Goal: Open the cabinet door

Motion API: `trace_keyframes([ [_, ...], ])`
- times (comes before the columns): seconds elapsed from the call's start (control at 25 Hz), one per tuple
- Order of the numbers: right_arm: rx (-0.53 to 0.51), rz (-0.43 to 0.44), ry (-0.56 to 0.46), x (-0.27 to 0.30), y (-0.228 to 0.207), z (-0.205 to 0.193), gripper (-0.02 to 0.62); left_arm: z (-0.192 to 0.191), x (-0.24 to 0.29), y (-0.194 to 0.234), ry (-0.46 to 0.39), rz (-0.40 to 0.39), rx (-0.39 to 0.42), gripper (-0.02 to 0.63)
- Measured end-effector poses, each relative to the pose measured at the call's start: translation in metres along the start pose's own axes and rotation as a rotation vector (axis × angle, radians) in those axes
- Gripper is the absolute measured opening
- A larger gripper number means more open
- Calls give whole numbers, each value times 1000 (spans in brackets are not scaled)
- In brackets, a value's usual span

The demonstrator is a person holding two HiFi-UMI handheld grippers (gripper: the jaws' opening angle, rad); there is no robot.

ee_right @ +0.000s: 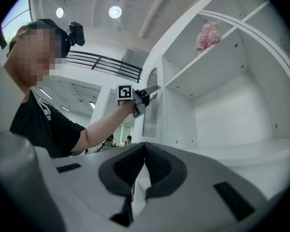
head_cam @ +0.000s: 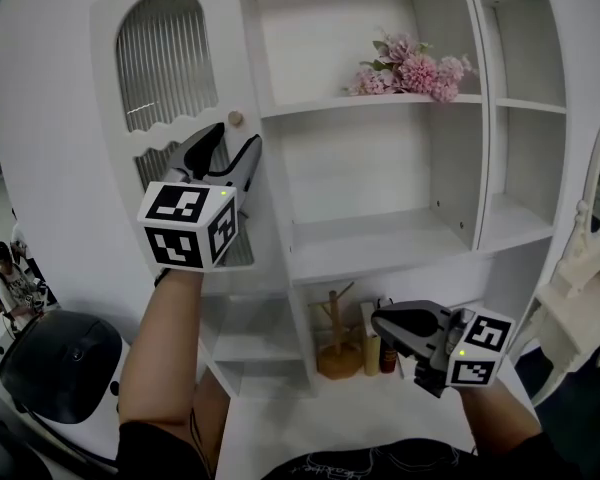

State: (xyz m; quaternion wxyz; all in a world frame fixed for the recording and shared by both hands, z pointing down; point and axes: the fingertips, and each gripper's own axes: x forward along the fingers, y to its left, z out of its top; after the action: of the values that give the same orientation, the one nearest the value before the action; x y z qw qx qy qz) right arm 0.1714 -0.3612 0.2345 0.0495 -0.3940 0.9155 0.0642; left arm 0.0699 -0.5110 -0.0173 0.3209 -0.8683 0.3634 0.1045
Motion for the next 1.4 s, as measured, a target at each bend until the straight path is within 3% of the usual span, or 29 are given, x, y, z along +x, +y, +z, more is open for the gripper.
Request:
trace_keyframes([
  [0.28,-16,-24,2,-9,-10,0,6,3,15,17,-34,42,-59,210],
  [0.56,-12,-43,1,-19,-16,-3,6,5,24,18,-23,72,19,199],
  [0.96,-8,-43,-2,-27,-18,-6,6,6,23,19,1,161,178,95],
  [1.4,-3,-27,1,-41,-19,-8,6,6,23,19,34,160,193,77],
])
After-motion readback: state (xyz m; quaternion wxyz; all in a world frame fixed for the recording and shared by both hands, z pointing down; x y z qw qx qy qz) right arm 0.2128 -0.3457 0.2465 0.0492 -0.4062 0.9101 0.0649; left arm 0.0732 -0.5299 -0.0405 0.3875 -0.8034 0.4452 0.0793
